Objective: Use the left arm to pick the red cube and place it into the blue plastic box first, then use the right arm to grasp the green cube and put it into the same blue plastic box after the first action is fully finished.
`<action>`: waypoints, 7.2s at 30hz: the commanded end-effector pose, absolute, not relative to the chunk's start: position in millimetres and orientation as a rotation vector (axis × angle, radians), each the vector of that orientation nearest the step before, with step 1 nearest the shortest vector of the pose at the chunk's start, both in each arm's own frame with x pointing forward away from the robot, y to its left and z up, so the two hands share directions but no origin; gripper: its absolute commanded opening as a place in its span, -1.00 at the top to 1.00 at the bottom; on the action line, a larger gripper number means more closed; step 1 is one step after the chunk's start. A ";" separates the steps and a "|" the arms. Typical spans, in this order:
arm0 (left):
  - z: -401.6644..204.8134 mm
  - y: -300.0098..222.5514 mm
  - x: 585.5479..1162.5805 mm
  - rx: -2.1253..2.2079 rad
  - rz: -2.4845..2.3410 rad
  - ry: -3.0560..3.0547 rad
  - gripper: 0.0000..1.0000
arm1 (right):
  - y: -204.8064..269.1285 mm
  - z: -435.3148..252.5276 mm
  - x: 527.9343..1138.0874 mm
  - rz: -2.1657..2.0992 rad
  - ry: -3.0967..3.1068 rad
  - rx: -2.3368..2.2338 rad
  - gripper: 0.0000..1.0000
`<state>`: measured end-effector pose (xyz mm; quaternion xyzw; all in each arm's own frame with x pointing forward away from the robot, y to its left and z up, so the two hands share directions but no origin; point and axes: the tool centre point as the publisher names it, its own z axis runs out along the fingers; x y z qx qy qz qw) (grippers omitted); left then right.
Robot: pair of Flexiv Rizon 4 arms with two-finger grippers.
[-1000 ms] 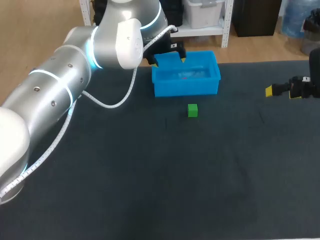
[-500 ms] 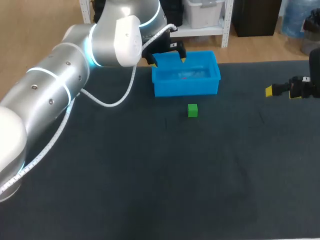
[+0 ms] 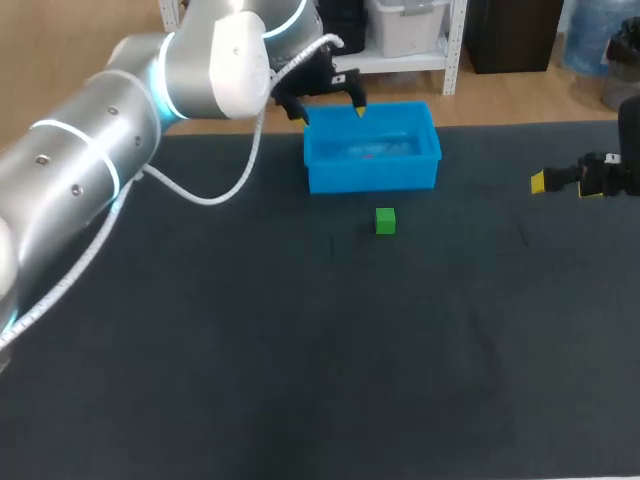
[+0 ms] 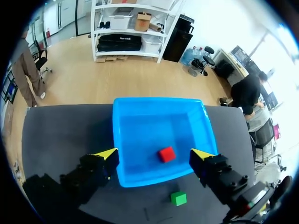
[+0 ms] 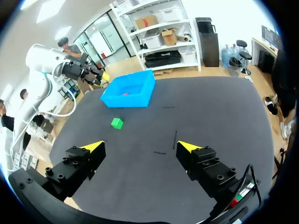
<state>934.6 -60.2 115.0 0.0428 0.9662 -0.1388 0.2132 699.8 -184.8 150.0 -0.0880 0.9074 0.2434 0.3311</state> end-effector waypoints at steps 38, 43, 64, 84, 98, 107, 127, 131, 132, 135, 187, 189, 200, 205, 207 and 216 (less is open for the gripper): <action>141.9 24.9 796.4 0.248 -0.470 2.615 -1.00 | -184.9 149.7 700.3 0.636 2.373 -0.231 -1.00; 145.9 30.7 783.5 0.296 -0.473 2.606 -1.00 | -184.9 149.7 700.3 0.636 2.373 -0.231 -1.00; 159.7 56.6 754.5 0.480 -0.554 2.603 -1.00 | -184.9 149.7 700.3 0.636 2.373 -0.231 -1.00; 147.9 90.5 740.8 0.641 -0.571 2.642 -1.00 | -184.9 149.7 700.3 0.636 2.373 -0.231 -1.00; 147.6 97.1 740.7 0.695 -0.586 2.634 -1.00 | -184.9 149.7 700.3 0.636 2.373 -0.231 -1.00; 149.2 80.6 736.7 0.714 -0.589 2.629 -1.00 | -184.9 149.7 700.3 0.636 2.373 -0.231 -1.00; 147.9 69.0 734.8 0.736 -0.559 2.619 -1.00 | -184.9 149.7 700.3 0.636 2.373 -0.231 -1.00; 147.9 69.0 734.8 0.736 -0.559 2.619 -1.00 | -184.9 149.7 700.3 0.636 2.373 -0.231 -1.00; 147.9 69.0 734.8 0.736 -0.559 2.619 -1.00 | -184.9 149.7 700.3 0.636 2.373 -0.231 -1.00; 147.9 69.0 734.8 0.736 -0.559 2.619 -1.00 | -184.9 149.7 700.3 0.636 2.373 -0.231 -1.00; 147.9 69.0 734.8 0.736 -0.559 2.619 -1.00 | -91.3 181.1 727.5 0.362 2.722 -0.305 -1.00; 147.9 69.0 734.8 0.736 -0.559 2.619 -1.00 | -86.5 182.7 728.5 0.347 2.733 -0.312 -1.00; 147.9 69.0 734.8 0.736 -0.559 2.619 -1.00 | -61.2 184.8 737.1 0.294 2.794 -0.310 -1.00; 147.9 69.0 734.8 0.736 -0.559 2.619 -1.00 | -49.1 183.5 740.6 0.264 2.829 -0.296 -1.00; 147.9 69.0 734.8 0.736 -0.559 2.619 -1.00 | -44.4 183.1 742.2 0.256 2.837 -0.290 -1.00; 147.9 69.0 734.8 0.736 -0.559 2.619 -1.00 | -28.0 180.0 748.5 0.209 2.878 -0.281 -1.00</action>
